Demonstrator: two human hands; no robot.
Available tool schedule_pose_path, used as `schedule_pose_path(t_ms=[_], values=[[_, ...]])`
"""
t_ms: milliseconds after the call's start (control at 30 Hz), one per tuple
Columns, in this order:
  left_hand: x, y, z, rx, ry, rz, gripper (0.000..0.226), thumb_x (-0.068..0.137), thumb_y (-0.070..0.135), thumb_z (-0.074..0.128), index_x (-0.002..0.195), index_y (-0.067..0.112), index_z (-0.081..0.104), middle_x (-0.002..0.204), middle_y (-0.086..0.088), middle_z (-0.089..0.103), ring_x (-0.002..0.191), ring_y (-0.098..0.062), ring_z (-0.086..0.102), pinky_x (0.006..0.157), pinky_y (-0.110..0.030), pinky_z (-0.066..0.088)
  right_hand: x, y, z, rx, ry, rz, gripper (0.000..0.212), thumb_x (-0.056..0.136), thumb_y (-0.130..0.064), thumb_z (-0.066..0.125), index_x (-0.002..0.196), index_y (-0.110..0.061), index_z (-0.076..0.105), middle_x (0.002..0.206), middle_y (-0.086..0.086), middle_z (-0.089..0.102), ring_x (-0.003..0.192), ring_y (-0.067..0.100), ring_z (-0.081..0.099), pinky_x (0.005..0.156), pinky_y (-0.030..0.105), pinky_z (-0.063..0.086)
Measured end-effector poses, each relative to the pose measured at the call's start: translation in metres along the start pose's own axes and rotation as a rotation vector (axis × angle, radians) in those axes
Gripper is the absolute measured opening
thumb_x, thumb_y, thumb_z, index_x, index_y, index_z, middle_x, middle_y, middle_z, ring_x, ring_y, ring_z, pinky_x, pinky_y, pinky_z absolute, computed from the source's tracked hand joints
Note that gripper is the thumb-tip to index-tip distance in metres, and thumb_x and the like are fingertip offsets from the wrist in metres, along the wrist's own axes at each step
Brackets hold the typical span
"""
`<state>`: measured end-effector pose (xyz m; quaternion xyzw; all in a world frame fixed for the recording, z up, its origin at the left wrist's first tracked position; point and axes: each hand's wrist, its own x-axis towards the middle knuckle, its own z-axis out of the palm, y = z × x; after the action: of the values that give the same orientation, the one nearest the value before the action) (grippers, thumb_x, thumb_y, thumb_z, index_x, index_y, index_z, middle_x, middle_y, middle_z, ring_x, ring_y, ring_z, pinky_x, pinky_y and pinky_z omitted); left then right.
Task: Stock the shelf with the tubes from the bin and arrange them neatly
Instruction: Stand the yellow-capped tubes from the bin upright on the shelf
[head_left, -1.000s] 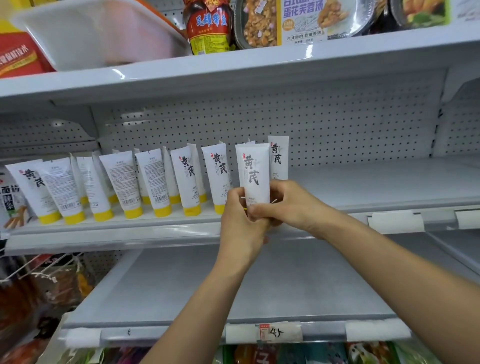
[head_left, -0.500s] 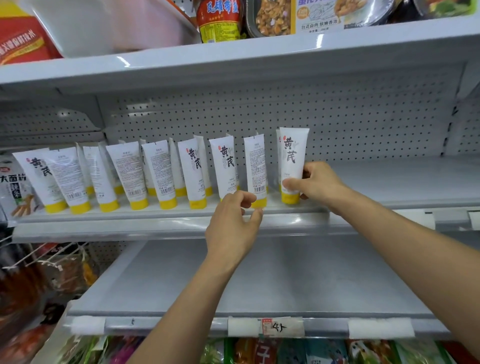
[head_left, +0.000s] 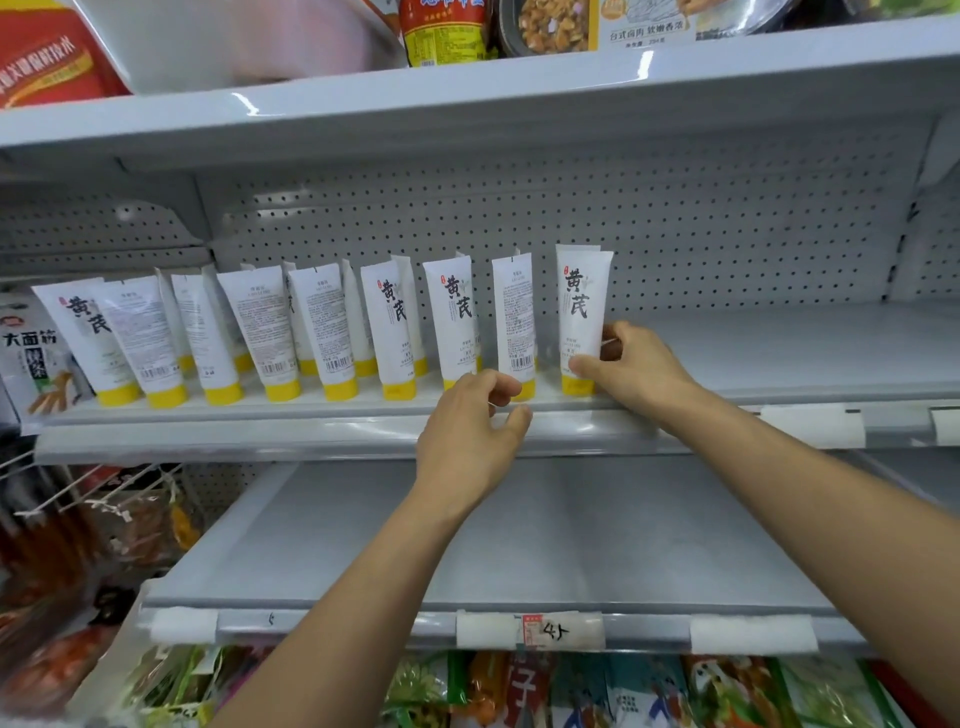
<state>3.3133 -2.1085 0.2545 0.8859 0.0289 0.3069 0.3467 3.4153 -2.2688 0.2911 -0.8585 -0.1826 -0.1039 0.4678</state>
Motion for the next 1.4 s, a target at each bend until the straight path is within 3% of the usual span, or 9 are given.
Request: schedule_pose_path(t_ms=[100,267,700,800,933,1033,1167,1333,1400], values=[[-0.014,-0.001,-0.005,-0.028,0.009,0.006,0.016,0.089,0.03,0.063,0.105,0.028,0.062,0.1,0.013,0.062,0.094,-0.006,0.056,0.088,-0.033,0.049,-0.025,0.003,-0.003,-0.144,0.124,-0.03,0.044,0.086,-0.031,0.062,0.125,-0.018,0.05,0.105,0.0,0.059,0.098,0.02,0.057,0.086,0.036,0.048],[-0.056,-0.021,-0.014,0.022,0.037,-0.034,0.02,0.089,0.031,0.063,0.108,0.026,0.06,0.095,0.014,0.062,0.095,-0.01,0.058,0.087,-0.037,0.05,-0.084,0.005,0.01,-0.43,0.18,-0.405,0.028,0.086,-0.02,0.058,0.115,-0.018,0.055,0.107,-0.002,0.058,0.101,0.019,0.054,0.079,0.035,0.047],[-0.189,-0.212,-0.122,0.165,-0.033,-0.492,0.014,0.086,0.022,0.067,0.096,0.027,0.06,0.075,0.014,0.062,0.073,-0.007,0.059,0.074,-0.026,0.048,-0.165,-0.046,0.215,-0.406,-0.546,-0.569,0.023,0.093,-0.036,0.053,0.114,-0.027,0.056,0.11,-0.012,0.057,0.101,0.01,0.054,0.084,0.034,0.049],[-0.215,-0.262,-0.148,0.086,0.007,-0.641,0.011,0.088,0.016,0.066,0.098,0.018,0.063,0.074,0.01,0.059,0.07,-0.007,0.055,0.068,-0.018,0.044,-0.176,-0.05,0.28,-0.318,-0.714,-0.484,0.02,0.089,-0.032,0.058,0.107,-0.024,0.062,0.106,-0.007,0.064,0.097,0.015,0.059,0.084,0.037,0.05],[-0.252,-0.359,-0.179,0.01,-0.012,-0.86,0.012,0.087,0.025,0.066,0.098,0.021,0.062,0.08,0.002,0.064,0.079,-0.017,0.062,0.079,-0.032,0.049,-0.195,-0.057,0.402,-0.179,-0.957,-0.264,0.009,0.087,-0.023,0.063,0.096,-0.021,0.067,0.095,-0.005,0.069,0.085,0.009,0.062,0.079,0.027,0.05],[-0.281,-0.431,-0.182,-0.023,-0.128,-1.017,0.008,0.09,0.021,0.064,0.098,0.021,0.061,0.081,0.005,0.062,0.078,-0.016,0.061,0.078,-0.035,0.049,-0.21,-0.04,0.491,-0.195,-1.135,-0.137,0.01,0.087,-0.016,0.062,0.085,-0.025,0.063,0.085,-0.005,0.066,0.079,0.012,0.061,0.079,0.033,0.052],[-0.314,-0.507,-0.166,-0.013,-0.279,-1.195,0.012,0.09,0.023,0.062,0.101,0.02,0.064,0.104,-0.008,0.068,0.104,-0.027,0.063,0.092,-0.037,0.05,-0.229,0.007,0.579,-0.29,-1.262,-0.069,0.004,0.085,-0.02,0.062,0.084,-0.024,0.062,0.084,-0.003,0.066,0.084,0.018,0.065,0.078,0.035,0.053],[-0.353,-0.574,-0.125,0.024,-0.596,-1.257,0.022,0.092,0.024,0.058,0.109,0.013,0.064,0.114,-0.009,0.066,0.111,-0.026,0.061,0.085,-0.027,0.045,-0.261,0.063,0.653,-0.477,-1.412,-0.011,0.017,0.083,-0.026,0.061,0.099,-0.021,0.063,0.104,0.003,0.063,0.1,0.024,0.061,0.085,0.032,0.05],[-0.367,-0.593,-0.104,0.036,-0.767,-1.247,0.027,0.092,0.023,0.057,0.115,0.011,0.065,0.117,-0.008,0.066,0.112,-0.026,0.061,0.08,-0.024,0.042,-0.278,0.086,0.677,-0.578,-1.512,-0.048,0.008,0.084,-0.028,0.058,0.09,-0.022,0.06,0.114,0.009,0.062,0.107,0.028,0.059,0.082,0.028,0.046]])
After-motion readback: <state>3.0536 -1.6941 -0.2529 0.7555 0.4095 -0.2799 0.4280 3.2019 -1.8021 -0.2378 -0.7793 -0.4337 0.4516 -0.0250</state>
